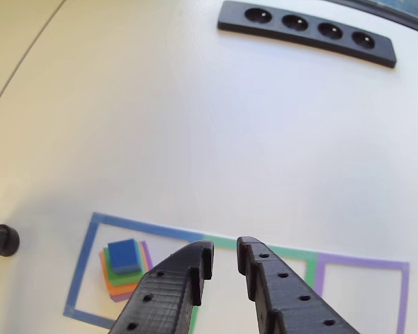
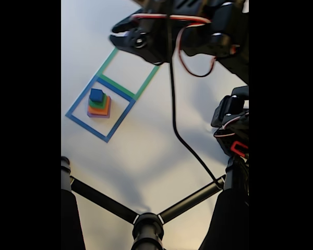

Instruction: Tower of hanoi

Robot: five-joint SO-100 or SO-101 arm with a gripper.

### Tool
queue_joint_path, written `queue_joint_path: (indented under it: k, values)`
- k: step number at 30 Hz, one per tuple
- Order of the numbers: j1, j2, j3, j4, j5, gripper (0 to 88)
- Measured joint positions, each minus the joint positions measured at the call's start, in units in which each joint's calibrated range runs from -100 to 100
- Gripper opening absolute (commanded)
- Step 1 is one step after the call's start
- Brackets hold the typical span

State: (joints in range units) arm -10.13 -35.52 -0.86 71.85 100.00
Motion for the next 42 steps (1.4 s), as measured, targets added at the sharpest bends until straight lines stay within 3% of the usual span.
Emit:
queue_joint_path:
  k: [12,13,15,22,25,31,33,42]
  values:
    - [10.3,-12.6,-1.2,8.1,-0.2,0.0]
    - [10.5,-13.0,-1.2,8.9,-2.6,0.0]
    - [11.9,-14.0,-0.4,9.9,-15.5,0.0]
    - [15.5,-20.3,13.8,5.0,-73.3,0.0]
    - [16.1,-23.2,20.3,2.1,-93.1,0.0]
    - [17.2,-31.1,32.8,-3.7,-118.6,0.0]
    - [17.1,-31.6,35.3,-6.1,-124.8,0.0]
    - [17.0,-36.1,46.1,-9.5,-141.2,0.0]
